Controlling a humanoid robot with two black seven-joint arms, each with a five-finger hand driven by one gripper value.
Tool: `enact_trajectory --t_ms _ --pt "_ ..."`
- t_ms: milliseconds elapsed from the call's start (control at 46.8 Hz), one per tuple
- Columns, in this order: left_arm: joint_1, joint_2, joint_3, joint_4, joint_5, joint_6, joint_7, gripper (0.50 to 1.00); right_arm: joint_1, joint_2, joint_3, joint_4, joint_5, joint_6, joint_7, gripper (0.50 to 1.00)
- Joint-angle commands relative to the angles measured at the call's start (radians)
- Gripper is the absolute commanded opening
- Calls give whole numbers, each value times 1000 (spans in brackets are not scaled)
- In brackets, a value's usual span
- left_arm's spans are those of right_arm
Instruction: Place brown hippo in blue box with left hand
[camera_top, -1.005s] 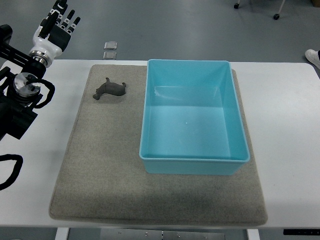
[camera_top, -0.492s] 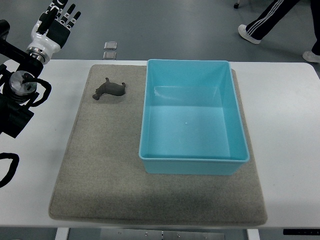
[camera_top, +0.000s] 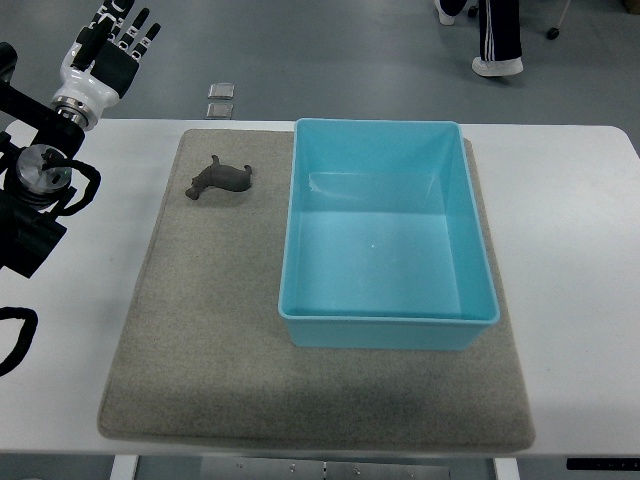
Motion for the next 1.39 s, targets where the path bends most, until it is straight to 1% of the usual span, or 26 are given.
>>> enact_trajectory --t_ms 0,171,235,321,364,449,535,620,684,813,1027,1112,1241,1369 --pt "1 2 4 -2 9 -1 -2 984 0 0 0 0 1 0 0 936" --pt "-17 20 61 -7 118 0 -14 964 0 0 0 0 0 0 0 936" --pt "-17 23 63 -8 185 2 -35 939 0 0 0 0 0 0 0 936" --pt "-17 23 64 -10 291 7 -83 936 0 0 0 0 0 0 0 936" --pt "-17 25 64 -11 341 22 -112 930 0 0 2 0 0 0 0 936" --pt "-17 25 64 -16 446 79 -163 930 0 0 0 0 0 0 0 936" --pt "-17 25 66 -34 550 131 -187 932 0 0 0 0 0 0 0 936" --pt "-13 25 75 -67 648 177 -189 947 0 0 0 0 0 0 0 936" --pt "-10 25 81 -97 691 195 -189 956 0 0 0 0 0 0 0 936" --pt "-11 43 115 -125 704 194 -184 958 0 0 0 0 0 0 0 936" --pt "-22 60 266 -153 721 203 -178 954 0 0 0 0 0 0 -1 936" --pt "-31 60 309 -154 803 204 -178 949 0 0 0 0 0 0 0 936" --pt "-25 66 316 -168 943 212 -178 947 0 0 0 0 0 0 0 936" --pt "-26 89 365 -182 1006 214 -178 947 0 0 0 0 0 0 0 936"
